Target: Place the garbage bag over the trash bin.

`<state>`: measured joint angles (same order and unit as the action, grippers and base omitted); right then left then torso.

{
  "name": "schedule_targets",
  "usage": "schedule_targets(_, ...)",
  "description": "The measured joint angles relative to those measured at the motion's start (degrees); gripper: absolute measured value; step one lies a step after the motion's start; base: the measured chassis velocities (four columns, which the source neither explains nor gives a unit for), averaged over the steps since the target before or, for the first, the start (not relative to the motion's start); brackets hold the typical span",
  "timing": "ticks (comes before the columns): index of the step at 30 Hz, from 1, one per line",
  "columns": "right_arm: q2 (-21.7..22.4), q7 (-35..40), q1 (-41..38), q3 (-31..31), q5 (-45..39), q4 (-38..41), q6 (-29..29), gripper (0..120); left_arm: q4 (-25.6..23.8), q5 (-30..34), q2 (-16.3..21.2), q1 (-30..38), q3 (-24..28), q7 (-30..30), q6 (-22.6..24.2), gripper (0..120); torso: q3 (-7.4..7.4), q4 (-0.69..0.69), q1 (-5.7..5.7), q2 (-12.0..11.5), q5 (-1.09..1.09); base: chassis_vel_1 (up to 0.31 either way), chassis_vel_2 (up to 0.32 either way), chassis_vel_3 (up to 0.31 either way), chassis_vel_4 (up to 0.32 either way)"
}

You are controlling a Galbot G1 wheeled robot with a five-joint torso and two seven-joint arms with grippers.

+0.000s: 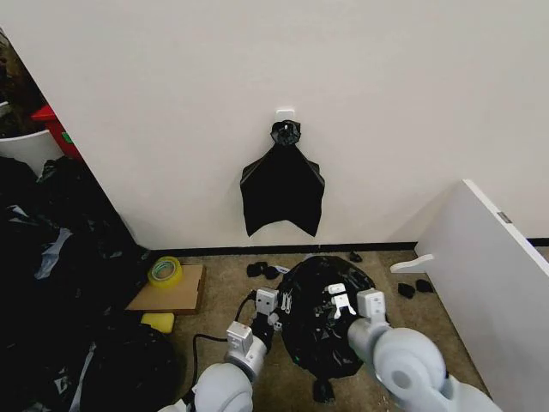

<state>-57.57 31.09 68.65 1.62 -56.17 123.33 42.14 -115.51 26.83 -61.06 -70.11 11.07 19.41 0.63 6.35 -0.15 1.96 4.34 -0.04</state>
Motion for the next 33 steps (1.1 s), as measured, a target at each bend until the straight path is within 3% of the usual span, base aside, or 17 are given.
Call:
schedule_targets(13,-4.82,3.32,-5.88,-5.07,4.85,-7.46,-0.09,0,-1.61,-0.85,1.27,-1.21,0.13,-0.93,-0.43,4,0.00,0.01,0.00,0.00,0.00,0.000,0.000,0.000,0.000)
schedule_targets(18,-4.19,3.31,-4.99,-4.37,5.48,-6.73,-0.11,0,-1.62,-0.92,1.39,-1.24,-0.11,-0.93,-0.48,4,0.00,0.01,0.00,0.00,0.01,0.000,0.000,0.000,0.000)
schedule_targets(25,-0.47,3.10,1.41,-1.92,5.46,0.57,-0.09,0,-1.27,-0.98,1.41,-1.13,-1.19,-0.75,-0.87,4,-0.01,0.00,0.00,0.00,-0.01,0.000,0.000,0.000,0.000)
schedule_targets(33,-2.88,4.06,1.49,-3.46,8.34,-4.31,-0.09,0,-2.77,-1.78,2.91,-2.04,-0.92,-2.31,-1.83,4,-0.01,0.01,0.00,0.00,0.01,0.000,0.000,0.000,0.000)
